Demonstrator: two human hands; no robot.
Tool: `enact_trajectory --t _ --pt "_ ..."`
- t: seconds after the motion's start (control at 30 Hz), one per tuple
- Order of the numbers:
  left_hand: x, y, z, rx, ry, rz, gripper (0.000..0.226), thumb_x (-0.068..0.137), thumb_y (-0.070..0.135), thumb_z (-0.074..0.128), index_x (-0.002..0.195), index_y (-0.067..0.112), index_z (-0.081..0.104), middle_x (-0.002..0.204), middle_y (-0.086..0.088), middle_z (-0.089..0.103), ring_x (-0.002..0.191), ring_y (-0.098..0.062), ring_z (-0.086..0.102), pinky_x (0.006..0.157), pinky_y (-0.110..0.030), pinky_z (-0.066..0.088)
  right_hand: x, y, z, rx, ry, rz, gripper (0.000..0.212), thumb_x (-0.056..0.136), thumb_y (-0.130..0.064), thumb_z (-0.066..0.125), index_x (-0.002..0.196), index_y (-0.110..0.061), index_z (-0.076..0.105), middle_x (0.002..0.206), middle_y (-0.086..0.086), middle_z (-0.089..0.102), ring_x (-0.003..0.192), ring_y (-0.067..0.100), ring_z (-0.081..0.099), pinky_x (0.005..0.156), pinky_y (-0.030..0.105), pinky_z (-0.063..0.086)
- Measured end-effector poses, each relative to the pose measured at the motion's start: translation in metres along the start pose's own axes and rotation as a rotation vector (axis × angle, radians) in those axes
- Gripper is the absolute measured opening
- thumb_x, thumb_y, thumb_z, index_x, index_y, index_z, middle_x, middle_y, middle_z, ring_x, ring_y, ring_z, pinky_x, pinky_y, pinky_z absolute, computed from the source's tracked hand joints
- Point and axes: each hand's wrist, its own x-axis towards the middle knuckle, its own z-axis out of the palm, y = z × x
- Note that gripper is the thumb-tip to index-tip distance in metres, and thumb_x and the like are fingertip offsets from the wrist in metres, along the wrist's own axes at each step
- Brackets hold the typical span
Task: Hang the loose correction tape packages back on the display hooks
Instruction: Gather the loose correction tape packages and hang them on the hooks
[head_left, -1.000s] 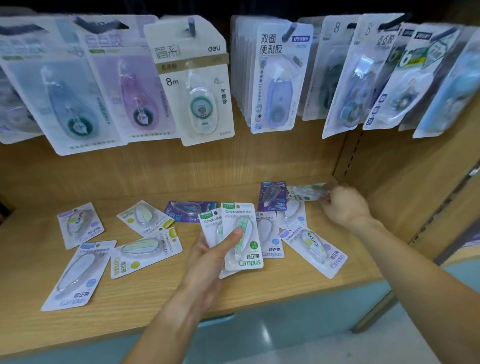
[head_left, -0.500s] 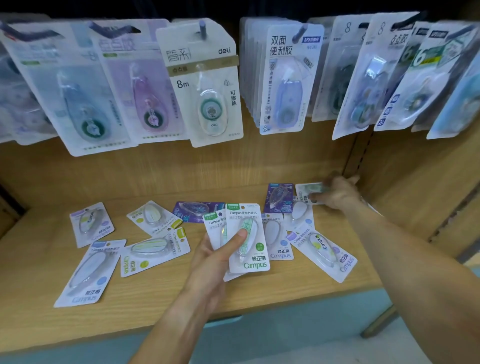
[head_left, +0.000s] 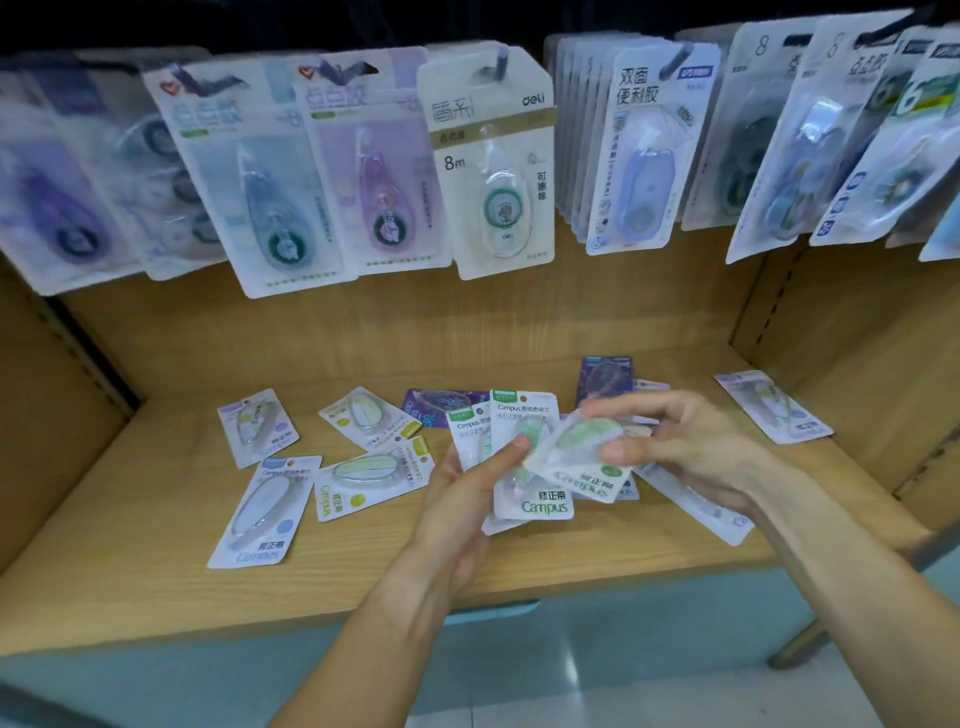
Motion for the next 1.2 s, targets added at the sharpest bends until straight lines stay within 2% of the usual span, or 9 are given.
enact_trajectory --t 0.27,0.4,0.53,0.63,0.73,0.83,0.93,1.03,1.2 --pt "-0.015 0.012 -0.024 0.046 -0.078 -0.087 0.039 0.097 0.018 0.069 0.135 0.016 0.068 0.128 -0.014 0.074 0.117 -0.038 0.071 0.082 -0.050 0.062 0.009 -0.010 0.036 -0.093 -0.141 -0.097 0.045 0.074 0.017 0.078 0.114 -0.004 0.077 0.144 -0.004 0.058 0.127 0.014 0.063 0.095 0.032 0.058" --pt "-0.022 0.015 -0.028 0.016 -0.093 -0.096 0.037 0.098 0.019 0.067 0.135 0.014 0.067 0.126 -0.017 0.075 0.113 -0.039 0.073 0.082 -0.055 0.063 0.011 -0.004 0.069 0.007 -0.013 -0.092 0.041 0.080 -0.001 0.079 0.116 -0.018 0.078 0.143 -0.002 0.057 0.120 0.014 0.066 0.095 0.044 0.059" --pt "-0.021 0.016 -0.035 0.012 -0.025 -0.088 0.041 0.098 0.018 0.065 0.138 0.011 0.064 0.125 -0.018 0.074 0.113 -0.042 0.072 0.093 -0.066 0.058 0.011 0.006 0.107 0.022 0.063 -0.045 0.086 0.087 -0.001 0.076 0.154 -0.037 0.036 0.116 -0.026 0.071 0.102 0.006 0.073 0.076 0.039 0.063" --pt "-0.022 0.020 -0.036 0.029 0.022 -0.086 0.061 0.091 0.032 0.078 0.145 0.013 0.057 0.123 -0.016 0.076 0.104 -0.036 0.076 0.077 -0.051 0.064 0.018 0.015 0.127 0.045 0.021 0.004 0.102 0.088 0.005 0.072 0.163 -0.026 0.011 0.124 -0.026 0.064 0.102 -0.003 0.071 0.072 0.023 0.058" --pt "-0.019 0.020 -0.048 0.010 0.097 -0.049 0.092 0.075 0.039 0.093 0.153 0.026 0.044 0.129 -0.004 0.075 0.108 -0.028 0.076 0.084 -0.049 0.064 0.025 0.015 0.145 -0.013 -0.055 0.059 0.095 0.092 0.002 0.071 0.162 -0.028 0.014 0.116 -0.018 0.074 0.104 0.005 0.073 0.077 0.027 0.059" --pt "-0.020 0.026 -0.058 0.002 0.122 0.014 0.057 0.086 0.033 0.085 0.136 0.023 0.059 0.117 -0.004 0.079 0.105 -0.029 0.077 0.087 -0.048 0.063 0.039 0.005 0.144 -0.035 -0.084 0.064 0.103 0.081 -0.009 0.086 0.161 -0.022 0.022 0.136 -0.009 0.067 0.118 0.010 0.068 0.095 0.030 0.056" --pt "-0.020 0.036 -0.067 -0.010 0.181 0.060 0.050 0.086 0.036 0.084 0.130 0.028 0.062 0.114 -0.001 0.080 0.104 -0.030 0.077 0.075 -0.041 0.061 0.075 -0.007 0.137 -0.039 0.142 0.051 0.098 0.075 -0.030 0.087 0.157 -0.016 0.036 0.156 -0.001 0.049 0.136 0.016 0.053 0.113 0.031 0.040" --pt "-0.023 0.044 -0.075 -0.011 0.233 0.077 0.049 0.086 0.036 0.084 0.129 0.027 0.063 0.114 -0.004 0.080 0.103 -0.032 0.077 0.069 -0.038 0.060 0.119 -0.004 0.138 -0.435 0.309 0.105 0.072 0.095 -0.041 0.070 0.154 -0.011 0.040 0.153 0.006 0.051 0.139 0.027 0.049 0.108 0.033 0.042" --pt "-0.029 0.052 -0.084 0.016 0.241 0.044 0.047 0.086 0.042 0.083 0.124 0.018 0.071 0.110 -0.012 0.080 0.093 -0.032 0.079 0.058 -0.031 0.056 0.160 0.023 0.143 -1.010 0.246 0.246 0.060 0.085 -0.057 0.069 0.131 -0.021 0.057 0.145 0.013 0.042 0.136 0.039 0.033 0.113 0.042 0.034"
